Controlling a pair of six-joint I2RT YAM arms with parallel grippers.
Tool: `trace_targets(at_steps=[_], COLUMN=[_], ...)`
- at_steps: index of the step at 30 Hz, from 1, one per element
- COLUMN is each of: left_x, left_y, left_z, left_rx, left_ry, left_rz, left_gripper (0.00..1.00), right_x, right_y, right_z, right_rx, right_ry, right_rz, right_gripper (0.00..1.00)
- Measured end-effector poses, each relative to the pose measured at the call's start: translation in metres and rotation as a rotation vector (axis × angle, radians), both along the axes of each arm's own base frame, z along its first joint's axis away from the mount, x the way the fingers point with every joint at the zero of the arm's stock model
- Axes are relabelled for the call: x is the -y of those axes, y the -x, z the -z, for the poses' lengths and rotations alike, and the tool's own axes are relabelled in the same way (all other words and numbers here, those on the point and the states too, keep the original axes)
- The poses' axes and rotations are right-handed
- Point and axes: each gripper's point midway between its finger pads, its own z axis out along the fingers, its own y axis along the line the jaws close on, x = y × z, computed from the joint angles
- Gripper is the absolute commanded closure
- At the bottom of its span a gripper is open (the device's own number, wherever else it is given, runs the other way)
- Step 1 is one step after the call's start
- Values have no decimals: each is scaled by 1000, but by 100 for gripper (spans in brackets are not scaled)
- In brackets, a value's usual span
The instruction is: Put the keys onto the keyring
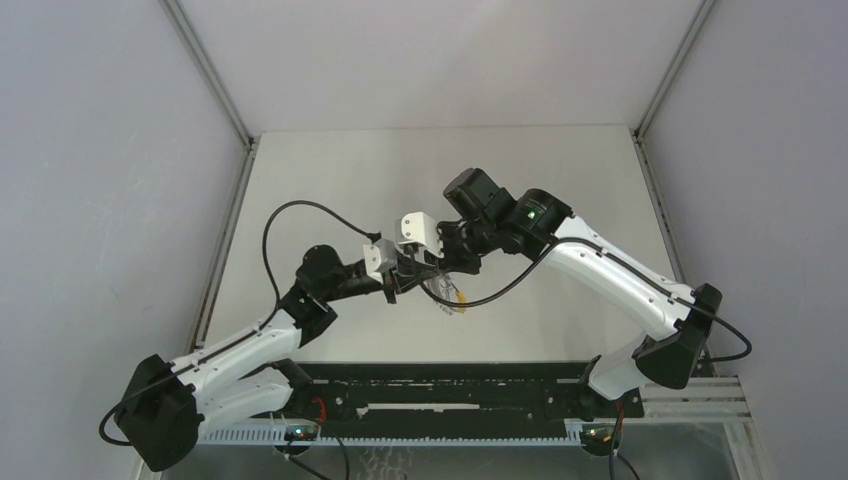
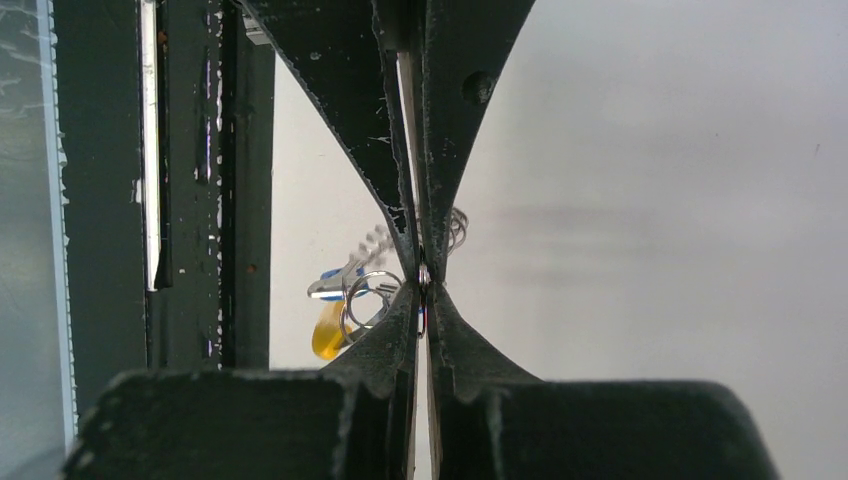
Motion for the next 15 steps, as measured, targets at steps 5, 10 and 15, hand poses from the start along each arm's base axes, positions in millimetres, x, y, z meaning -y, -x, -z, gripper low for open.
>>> trace_targets(at_steps=[5,10,15], left_x=[0,0,-2], left_y=[1,1,-2], left_z=[0,-2,-9], left_rx=[-1,8,27], left_ry=[-2,6,24], left_rz=[8,3,-16], left_gripper=[100,100,100], right_x=[0,1,13], right_y=[-1,-3,-2], right_z=[0,-4,-30], right_rx=[1,0,21], right_ry=[4,-22,-177], right_rz=[2,9,39], right_gripper=[100,84,75])
